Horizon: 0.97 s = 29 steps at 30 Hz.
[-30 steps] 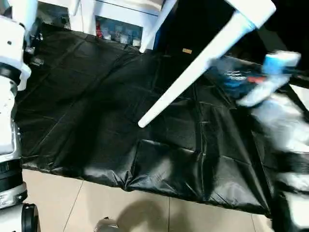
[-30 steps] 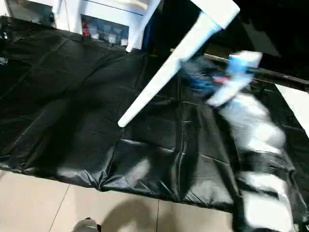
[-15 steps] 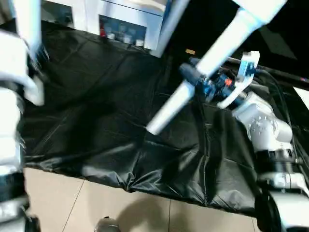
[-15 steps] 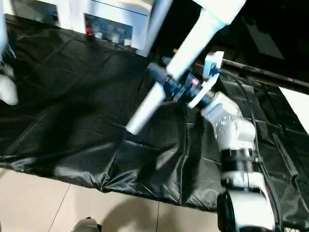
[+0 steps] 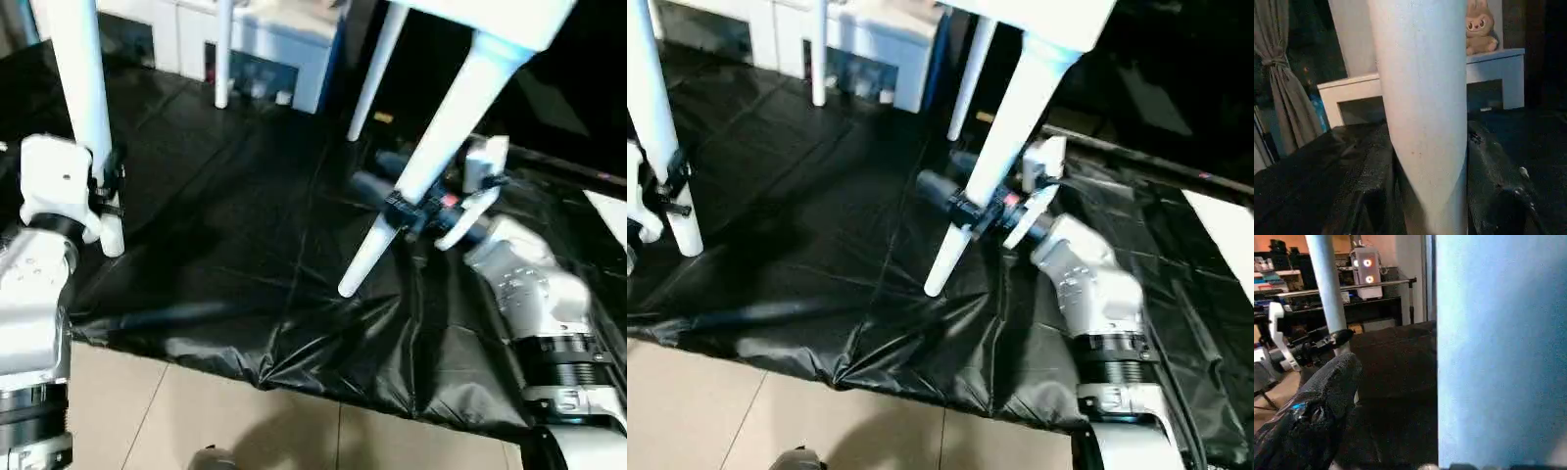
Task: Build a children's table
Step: Flip table
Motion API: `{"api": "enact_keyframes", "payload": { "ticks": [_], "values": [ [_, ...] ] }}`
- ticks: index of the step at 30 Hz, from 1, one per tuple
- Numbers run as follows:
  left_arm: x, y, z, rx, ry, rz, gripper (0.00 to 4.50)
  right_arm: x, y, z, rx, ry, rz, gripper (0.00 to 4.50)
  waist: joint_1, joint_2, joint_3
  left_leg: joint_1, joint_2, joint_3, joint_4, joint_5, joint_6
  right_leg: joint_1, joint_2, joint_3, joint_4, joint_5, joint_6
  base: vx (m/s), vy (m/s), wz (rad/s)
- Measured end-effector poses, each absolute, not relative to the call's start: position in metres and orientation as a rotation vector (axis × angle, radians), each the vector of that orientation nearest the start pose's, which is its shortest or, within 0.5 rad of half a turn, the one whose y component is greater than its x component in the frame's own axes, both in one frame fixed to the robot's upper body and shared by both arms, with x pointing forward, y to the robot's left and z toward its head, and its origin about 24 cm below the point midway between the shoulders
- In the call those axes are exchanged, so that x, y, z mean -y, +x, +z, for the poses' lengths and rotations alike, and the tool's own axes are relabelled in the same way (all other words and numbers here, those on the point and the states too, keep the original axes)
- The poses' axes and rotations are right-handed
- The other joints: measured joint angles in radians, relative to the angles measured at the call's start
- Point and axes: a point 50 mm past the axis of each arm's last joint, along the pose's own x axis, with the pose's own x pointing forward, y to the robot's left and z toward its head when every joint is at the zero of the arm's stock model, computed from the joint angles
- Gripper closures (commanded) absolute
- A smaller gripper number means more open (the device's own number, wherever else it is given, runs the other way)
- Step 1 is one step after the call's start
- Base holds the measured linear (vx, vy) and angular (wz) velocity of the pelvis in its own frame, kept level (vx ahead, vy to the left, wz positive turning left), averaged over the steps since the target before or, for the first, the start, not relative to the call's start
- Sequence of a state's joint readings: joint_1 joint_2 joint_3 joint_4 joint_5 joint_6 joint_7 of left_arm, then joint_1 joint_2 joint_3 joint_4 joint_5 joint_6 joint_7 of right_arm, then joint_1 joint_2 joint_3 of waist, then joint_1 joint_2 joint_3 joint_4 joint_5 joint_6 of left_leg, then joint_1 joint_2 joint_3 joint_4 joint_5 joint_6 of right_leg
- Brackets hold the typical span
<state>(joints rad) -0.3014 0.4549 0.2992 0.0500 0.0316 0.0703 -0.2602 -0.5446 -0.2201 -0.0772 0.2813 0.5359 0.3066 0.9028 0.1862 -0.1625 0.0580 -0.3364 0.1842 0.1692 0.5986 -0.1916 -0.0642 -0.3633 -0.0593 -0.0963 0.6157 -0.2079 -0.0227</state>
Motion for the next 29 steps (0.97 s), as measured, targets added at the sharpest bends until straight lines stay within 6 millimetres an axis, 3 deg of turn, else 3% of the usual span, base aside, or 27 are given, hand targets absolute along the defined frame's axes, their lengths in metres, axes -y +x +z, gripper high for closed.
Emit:
{"api": "enact_keyframes", "payload": {
  "ticks": [1, 4, 7, 10, 14, 19, 23, 29],
  "values": [
    [-0.275, 0.294, 0.151, 0.201, 0.450, 0.051, 2.28, 0.131, 0.328, 0.128, 0.105, 0.323, 0.998, 0.00, -0.003, -0.001, -0.001, 0.001, 0.000, 0.000, -0.001, 0.000, 0.000, 0.001, 0.000, -0.001, -0.002, 0.000, 0.000, 0.000, 0.000, 0.00],
    [-0.277, 0.287, 0.141, 0.165, 0.491, 0.008, 2.06, 0.126, 0.326, 0.120, 0.086, 0.302, 0.977, 0.00, -0.015, -0.002, -0.001, 0.000, -0.001, 0.000, -0.002, 0.000, 0.000, 0.000, 0.000, 0.000, -0.005, 0.000, 0.000, 0.000, 0.000, 0.00],
    [-0.279, 0.277, 0.120, 0.088, 0.480, -0.018, 1.64, 0.127, 0.322, 0.105, 0.047, 0.309, 0.921, 0.00, -0.015, -0.003, -0.001, -0.014, -0.001, 0.000, -0.002, -0.001, 0.001, -0.006, 0.000, 0.000, -0.005, 0.004, -0.001, 0.000, 0.000, 0.00],
    [-0.279, 0.265, 0.111, 0.091, 0.440, -0.037, 1.38, 0.131, 0.313, 0.094, 0.042, 0.313, 0.874, 0.00, -0.014, 0.002, 0.001, -0.021, -0.001, 0.001, -0.004, -0.001, 0.001, -0.013, 0.000, 0.000, -0.004, 0.006, -0.007, 0.000, 0.000, 0.00],
    [-0.280, 0.241, 0.100, 0.123, 0.382, -0.062, 1.38, 0.141, 0.296, 0.073, 0.009, 0.308, 0.810, 0.00, -0.020, 0.013, 0.004, -0.020, 0.000, 0.004, -0.008, -0.002, 0.002, -0.014, 0.000, 0.001, -0.005, 0.004, -0.008, 0.000, 0.000, 0.00],
    [-0.273, 0.197, 0.070, 0.049, 0.303, -0.088, 1.38, 0.157, 0.266, 0.046, -0.043, 0.258, 0.704, 0.00, -0.029, 0.036, 0.011, -0.014, 0.000, 0.004, -0.009, -0.002, 0.001, -0.010, 0.000, 0.001, -0.006, -0.001, 0.000, 0.000, 0.000, 0.00],
    [-0.260, 0.165, 0.051, -0.041, 0.260, -0.072, 1.38, 0.177, 0.231, 0.031, -0.089, 0.231, 0.583, 0.00, -0.034, 0.048, 0.012, -0.010, 0.001, 0.004, -0.012, -0.002, 0.001, -0.004, 0.001, 0.000, -0.011, -0.002, 0.001, 0.000, 0.000, 0.00],
    [-0.233, 0.160, 0.049, -0.082, 0.210, -0.036, 1.38, 0.184, 0.208, 0.043, -0.063, 0.182, 0.438, 0.00, -0.050, 0.054, 0.011, -0.004, 0.001, 0.002, -0.013, -0.002, 0.001, -0.002, 0.002, 0.000, -0.015, -0.002, 0.001, 0.000, 0.000, 0.00]
  ]
}}
